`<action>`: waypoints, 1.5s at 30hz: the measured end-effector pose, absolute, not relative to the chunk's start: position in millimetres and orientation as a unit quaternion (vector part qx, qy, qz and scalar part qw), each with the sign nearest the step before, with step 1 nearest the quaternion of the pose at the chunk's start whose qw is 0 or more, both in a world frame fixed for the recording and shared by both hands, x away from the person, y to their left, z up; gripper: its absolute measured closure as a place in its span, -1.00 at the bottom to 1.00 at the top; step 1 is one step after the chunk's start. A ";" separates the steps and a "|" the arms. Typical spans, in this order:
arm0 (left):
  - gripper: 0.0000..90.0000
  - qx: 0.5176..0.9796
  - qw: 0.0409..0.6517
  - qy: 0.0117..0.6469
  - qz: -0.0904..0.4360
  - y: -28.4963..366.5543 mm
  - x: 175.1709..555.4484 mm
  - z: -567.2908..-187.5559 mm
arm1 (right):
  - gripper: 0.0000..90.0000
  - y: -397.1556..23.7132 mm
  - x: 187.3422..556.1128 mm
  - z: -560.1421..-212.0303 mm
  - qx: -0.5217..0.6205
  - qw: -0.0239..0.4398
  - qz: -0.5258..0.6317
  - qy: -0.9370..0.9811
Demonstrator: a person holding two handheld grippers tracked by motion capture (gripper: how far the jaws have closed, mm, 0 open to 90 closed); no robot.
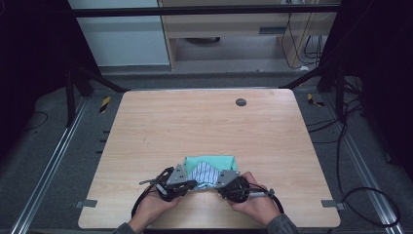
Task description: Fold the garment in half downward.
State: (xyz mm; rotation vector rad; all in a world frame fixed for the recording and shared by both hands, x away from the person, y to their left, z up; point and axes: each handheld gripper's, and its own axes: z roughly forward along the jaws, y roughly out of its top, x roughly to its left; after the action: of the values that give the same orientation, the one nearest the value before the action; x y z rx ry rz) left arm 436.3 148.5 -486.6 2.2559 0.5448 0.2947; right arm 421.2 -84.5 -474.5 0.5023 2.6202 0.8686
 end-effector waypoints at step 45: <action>-0.82 0.876 0.363 0.297 0.110 189.4 423.8 -471.6 | -0.86 -155.5 419.9 -474.0 0.315 0.147 0.331 0.877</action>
State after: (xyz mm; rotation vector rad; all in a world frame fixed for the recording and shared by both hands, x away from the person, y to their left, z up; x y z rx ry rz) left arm 423.8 189.4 -471.6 2.2561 0.7638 0.2830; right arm 419.9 -155.5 -474.0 0.9059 2.5249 0.9523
